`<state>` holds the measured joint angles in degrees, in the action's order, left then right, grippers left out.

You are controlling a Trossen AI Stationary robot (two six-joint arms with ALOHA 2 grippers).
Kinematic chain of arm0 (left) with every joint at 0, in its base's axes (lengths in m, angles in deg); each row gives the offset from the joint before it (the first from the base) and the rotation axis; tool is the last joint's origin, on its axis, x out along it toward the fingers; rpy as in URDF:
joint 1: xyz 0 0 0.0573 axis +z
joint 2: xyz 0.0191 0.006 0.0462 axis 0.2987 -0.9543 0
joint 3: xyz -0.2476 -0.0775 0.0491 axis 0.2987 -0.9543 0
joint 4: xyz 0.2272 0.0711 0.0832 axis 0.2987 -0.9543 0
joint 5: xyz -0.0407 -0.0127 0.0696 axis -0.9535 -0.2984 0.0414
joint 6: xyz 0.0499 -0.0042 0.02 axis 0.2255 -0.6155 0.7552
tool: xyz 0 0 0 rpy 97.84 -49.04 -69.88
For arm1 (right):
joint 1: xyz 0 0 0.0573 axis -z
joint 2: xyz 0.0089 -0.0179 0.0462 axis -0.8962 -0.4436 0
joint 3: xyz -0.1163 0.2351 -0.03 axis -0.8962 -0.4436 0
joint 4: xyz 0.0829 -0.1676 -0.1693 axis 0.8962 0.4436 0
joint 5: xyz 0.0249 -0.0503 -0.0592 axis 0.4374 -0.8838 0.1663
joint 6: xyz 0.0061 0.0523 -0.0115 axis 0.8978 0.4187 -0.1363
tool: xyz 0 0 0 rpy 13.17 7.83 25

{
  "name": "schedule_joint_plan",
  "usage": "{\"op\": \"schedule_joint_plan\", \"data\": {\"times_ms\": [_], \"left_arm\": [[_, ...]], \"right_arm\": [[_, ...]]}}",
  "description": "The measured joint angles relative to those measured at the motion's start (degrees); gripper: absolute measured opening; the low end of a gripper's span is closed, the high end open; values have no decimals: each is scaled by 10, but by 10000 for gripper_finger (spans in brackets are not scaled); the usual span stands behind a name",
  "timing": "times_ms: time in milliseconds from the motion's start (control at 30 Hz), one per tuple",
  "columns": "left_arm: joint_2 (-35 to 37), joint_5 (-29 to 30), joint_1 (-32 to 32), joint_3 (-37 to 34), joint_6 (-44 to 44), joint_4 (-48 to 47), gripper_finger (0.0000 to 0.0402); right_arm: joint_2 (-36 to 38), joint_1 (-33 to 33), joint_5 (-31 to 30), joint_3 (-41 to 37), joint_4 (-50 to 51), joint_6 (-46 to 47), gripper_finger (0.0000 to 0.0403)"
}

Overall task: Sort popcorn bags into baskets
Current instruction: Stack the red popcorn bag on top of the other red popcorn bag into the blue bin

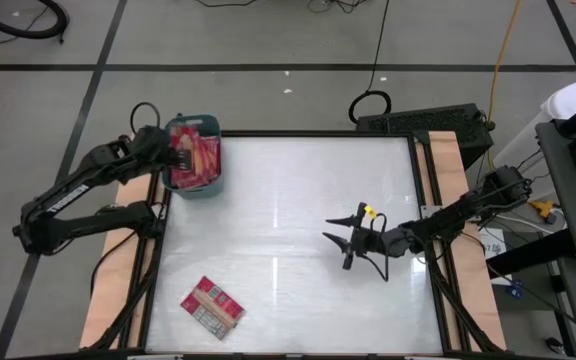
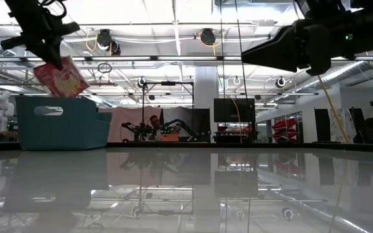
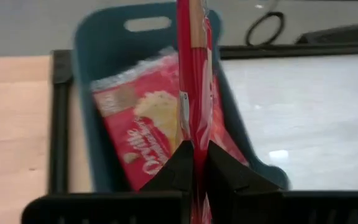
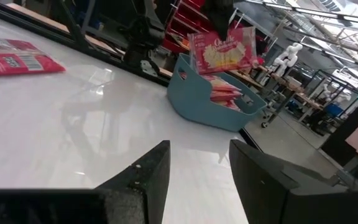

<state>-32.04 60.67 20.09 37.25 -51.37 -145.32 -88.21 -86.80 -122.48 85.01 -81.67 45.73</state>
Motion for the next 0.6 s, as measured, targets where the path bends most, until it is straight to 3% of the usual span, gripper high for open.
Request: {"op": "schedule_joint_plan", "data": {"times_ms": [200,600], "left_arm": [[-15,29,0,0,-9,1,26],[-80,72,0,0,8,-1,115]], "right_arm": [[0,-2,0,0,-4,-1,160],[0,-2,0,0,-4,-5,160]]}}
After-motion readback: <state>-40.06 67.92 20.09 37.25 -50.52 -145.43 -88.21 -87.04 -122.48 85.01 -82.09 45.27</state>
